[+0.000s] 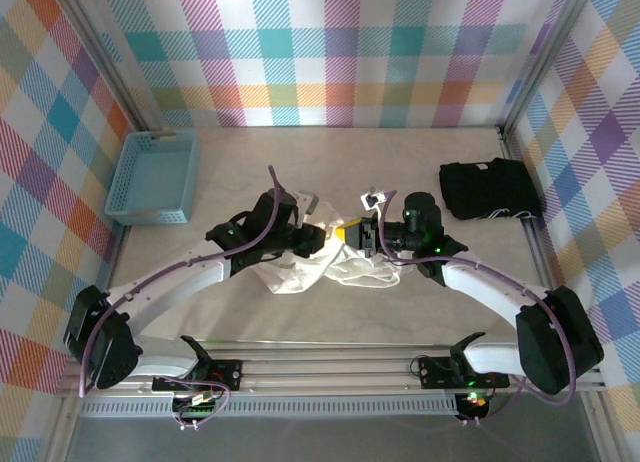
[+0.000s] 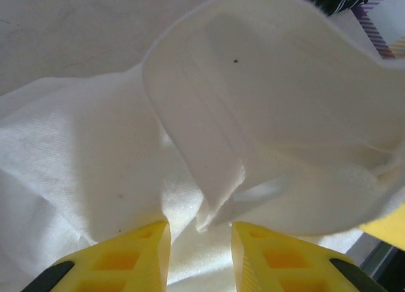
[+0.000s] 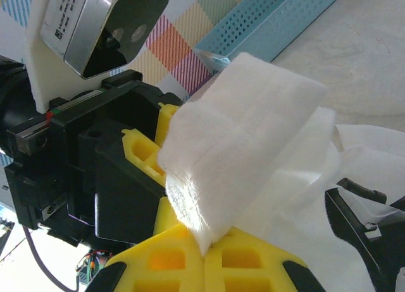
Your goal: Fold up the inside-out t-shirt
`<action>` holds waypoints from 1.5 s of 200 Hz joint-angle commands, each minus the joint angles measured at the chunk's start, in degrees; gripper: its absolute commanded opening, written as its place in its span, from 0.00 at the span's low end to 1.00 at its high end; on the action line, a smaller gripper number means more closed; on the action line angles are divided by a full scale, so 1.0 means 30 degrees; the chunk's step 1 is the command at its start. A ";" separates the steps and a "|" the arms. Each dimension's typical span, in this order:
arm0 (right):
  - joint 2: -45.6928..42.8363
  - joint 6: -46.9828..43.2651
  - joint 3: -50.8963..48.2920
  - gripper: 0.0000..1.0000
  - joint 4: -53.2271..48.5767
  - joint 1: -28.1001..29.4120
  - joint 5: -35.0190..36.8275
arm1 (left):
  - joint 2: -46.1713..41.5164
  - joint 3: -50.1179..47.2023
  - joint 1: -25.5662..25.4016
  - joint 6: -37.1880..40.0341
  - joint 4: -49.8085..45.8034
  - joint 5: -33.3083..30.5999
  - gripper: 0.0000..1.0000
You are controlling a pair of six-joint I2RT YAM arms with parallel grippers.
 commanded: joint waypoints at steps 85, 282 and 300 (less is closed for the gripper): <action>-0.0656 -0.0192 -0.0317 0.00 0.0270 -0.0108 -0.0172 | 0.1476 0.1593 0.0844 0.0138 0.1656 0.1003 0.25; -0.0894 -0.5106 0.2333 0.12 -0.7857 -0.0222 0.3772 | -0.3292 0.0272 0.3503 -0.4233 -0.0074 0.9090 0.00; -0.0439 -0.4549 0.3328 0.26 -0.9928 -0.0171 0.6707 | -0.2990 0.0122 0.3504 -0.4399 0.0350 0.9266 0.00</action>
